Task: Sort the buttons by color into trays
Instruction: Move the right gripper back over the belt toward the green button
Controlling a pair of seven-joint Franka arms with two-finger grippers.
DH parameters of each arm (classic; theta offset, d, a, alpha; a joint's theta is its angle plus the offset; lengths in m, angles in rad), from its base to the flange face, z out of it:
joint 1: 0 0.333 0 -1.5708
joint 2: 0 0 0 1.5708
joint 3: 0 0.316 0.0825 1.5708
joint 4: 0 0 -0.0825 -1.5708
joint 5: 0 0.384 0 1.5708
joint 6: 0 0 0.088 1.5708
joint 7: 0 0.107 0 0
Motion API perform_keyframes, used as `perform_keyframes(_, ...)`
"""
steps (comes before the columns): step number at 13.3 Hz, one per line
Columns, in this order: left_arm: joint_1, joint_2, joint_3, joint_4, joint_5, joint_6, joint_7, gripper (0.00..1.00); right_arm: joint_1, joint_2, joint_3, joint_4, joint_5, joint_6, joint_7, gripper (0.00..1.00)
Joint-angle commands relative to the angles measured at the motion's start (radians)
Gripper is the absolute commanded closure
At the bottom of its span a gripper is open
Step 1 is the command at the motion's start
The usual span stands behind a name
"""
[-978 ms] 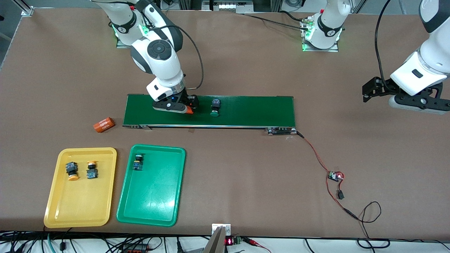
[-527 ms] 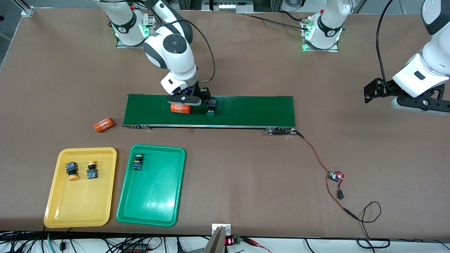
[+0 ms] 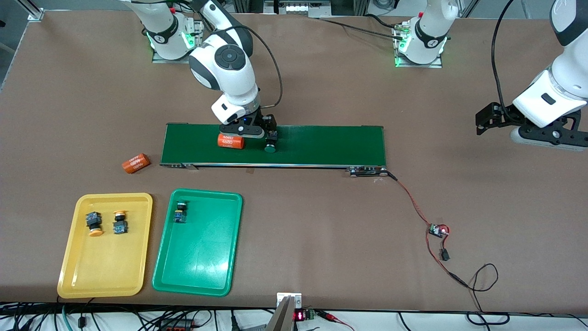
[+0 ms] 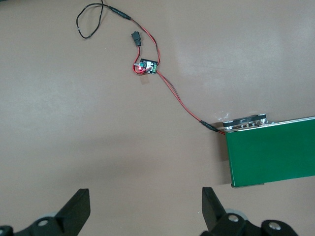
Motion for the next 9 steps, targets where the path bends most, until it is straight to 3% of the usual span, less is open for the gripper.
perform_keyframes(1, 0.001, 0.01, -0.003, 0.024, 0.016, -0.015, -0.009, 0.0, 0.018, 0.039, 0.003, 0.041, -0.003, -0.015, 0.021, 0.0)
perform_keyframes(9, 0.001, 0.01, -0.003, 0.024, 0.016, -0.015, -0.009, 0.0, 0.013, 0.098, -0.009, 0.043, -0.055, -0.008, 0.025, 0.0)
